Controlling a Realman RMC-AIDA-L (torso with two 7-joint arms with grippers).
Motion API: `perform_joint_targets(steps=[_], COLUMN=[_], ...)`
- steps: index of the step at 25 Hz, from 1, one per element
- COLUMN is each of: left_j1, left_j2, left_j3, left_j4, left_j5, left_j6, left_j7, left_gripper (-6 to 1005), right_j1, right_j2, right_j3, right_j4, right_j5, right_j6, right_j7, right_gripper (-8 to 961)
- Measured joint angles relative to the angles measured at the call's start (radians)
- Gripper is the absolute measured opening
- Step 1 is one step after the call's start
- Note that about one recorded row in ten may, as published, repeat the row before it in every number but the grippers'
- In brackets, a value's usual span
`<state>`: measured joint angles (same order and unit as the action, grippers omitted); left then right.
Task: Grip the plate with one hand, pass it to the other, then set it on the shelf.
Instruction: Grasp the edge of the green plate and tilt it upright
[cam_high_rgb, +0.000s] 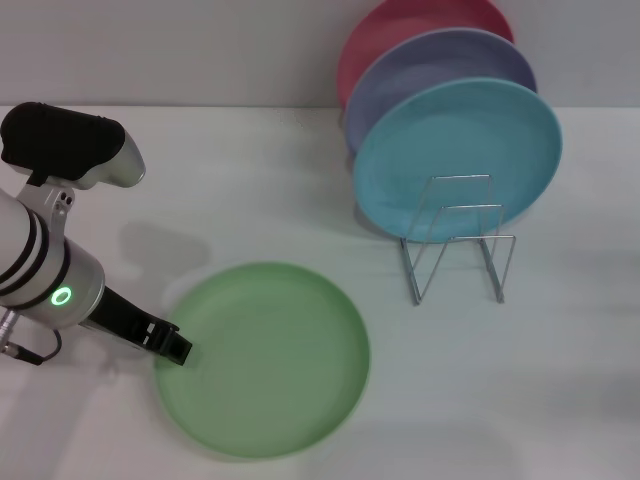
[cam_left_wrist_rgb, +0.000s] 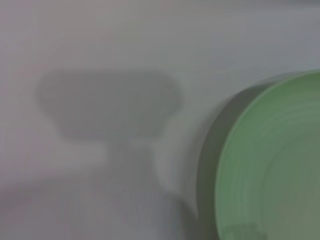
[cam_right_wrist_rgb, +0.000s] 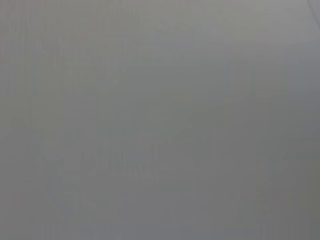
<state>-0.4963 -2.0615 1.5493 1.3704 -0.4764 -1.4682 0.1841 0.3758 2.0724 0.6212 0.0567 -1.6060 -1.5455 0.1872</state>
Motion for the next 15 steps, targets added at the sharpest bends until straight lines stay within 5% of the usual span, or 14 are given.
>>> perform_joint_targets(steps=[4,15], left_j1=[-0.004,-0.017], left_j2=[0.000,-0.001], left_j3=[0.000,0.000], left_j4=[-0.013,-0.032], left_j5=[0.001,0.001], left_j6=[0.001,0.000], left_j7=[0.000,0.011], left_gripper=[564,561], right_j1=[0.000,-0.002], right_j2=[0.000,0.002], right_j3=[0.000,0.000], right_j4=[0.000,0.000], right_j5=[0.000,0.000], right_j6=[-0.001,-0.004], right_j7=[0.000,0.000], right_gripper=[736,733])
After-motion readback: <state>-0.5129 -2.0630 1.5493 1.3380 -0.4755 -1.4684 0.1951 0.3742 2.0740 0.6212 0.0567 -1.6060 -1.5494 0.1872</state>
